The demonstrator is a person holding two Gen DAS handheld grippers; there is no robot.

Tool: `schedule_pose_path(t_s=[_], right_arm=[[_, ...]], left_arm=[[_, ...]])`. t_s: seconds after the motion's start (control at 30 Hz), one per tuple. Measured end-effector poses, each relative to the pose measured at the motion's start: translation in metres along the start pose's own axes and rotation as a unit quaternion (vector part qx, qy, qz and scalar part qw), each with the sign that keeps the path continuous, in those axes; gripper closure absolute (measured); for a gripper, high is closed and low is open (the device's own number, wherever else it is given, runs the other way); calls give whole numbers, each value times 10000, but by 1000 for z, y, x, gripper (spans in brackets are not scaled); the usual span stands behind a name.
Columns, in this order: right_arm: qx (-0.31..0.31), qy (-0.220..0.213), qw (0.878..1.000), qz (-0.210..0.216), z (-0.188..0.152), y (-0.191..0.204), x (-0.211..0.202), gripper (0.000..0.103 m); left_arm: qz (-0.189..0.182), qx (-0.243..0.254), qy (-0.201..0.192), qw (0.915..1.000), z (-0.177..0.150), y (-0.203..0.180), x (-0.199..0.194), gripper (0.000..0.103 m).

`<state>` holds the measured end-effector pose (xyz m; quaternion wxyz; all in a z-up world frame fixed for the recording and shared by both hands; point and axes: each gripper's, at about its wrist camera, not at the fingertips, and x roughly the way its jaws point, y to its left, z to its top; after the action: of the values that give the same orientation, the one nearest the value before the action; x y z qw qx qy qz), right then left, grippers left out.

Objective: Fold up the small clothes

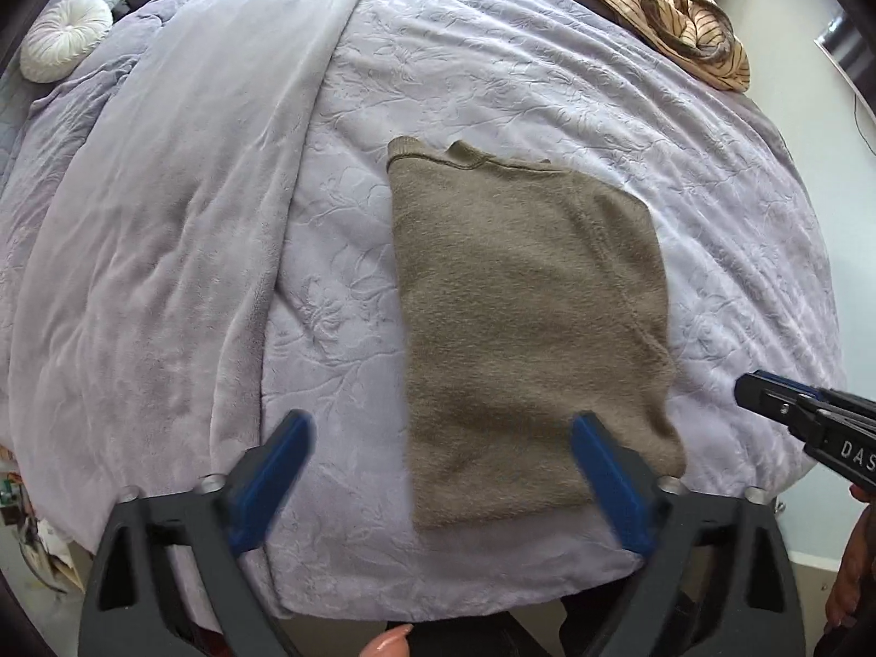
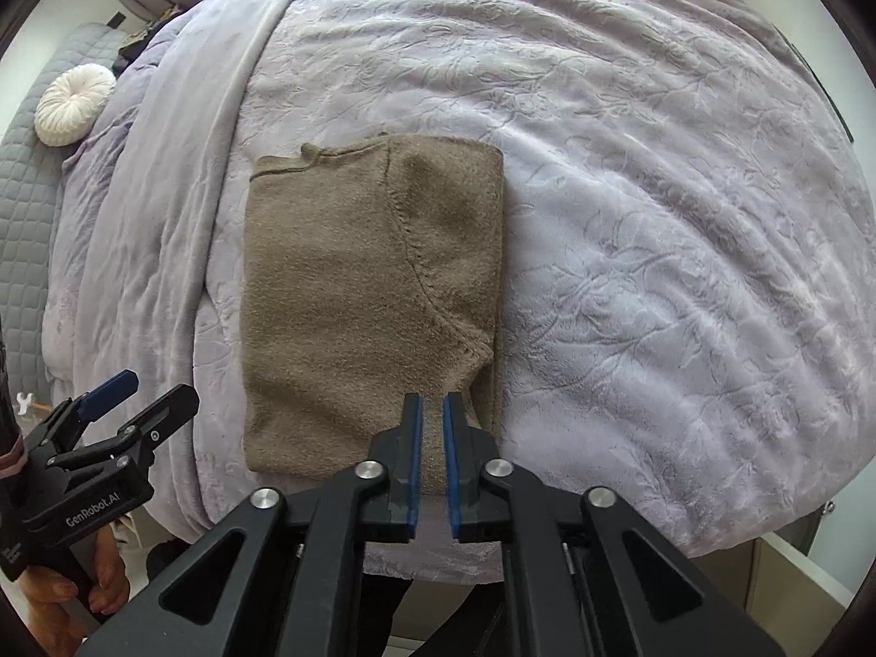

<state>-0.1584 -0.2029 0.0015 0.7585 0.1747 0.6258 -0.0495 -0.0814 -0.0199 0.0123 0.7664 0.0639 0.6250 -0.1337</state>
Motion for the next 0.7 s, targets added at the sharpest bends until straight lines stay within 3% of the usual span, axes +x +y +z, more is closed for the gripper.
schedule_pose_path(t_s=[0.03,0.1,0.33,0.7], right_arm=[[-65,-2,10000,-25,2,1,-2,51],[-189,-56,9998,-39,5,4,-7,28],[-390,-245,9989,-115,12,10,-26,21],[-262,-157,9992,-272,21,5,-35,20]], left_arm=[[39,-2,1,10000,0,-3,-3,0],[142,-26,-8,9999,0,-8,-8,0],[591,-144,1,9982,5,-16,-20,0],[626,-249,-20,9977,11,-14,-30,0]])
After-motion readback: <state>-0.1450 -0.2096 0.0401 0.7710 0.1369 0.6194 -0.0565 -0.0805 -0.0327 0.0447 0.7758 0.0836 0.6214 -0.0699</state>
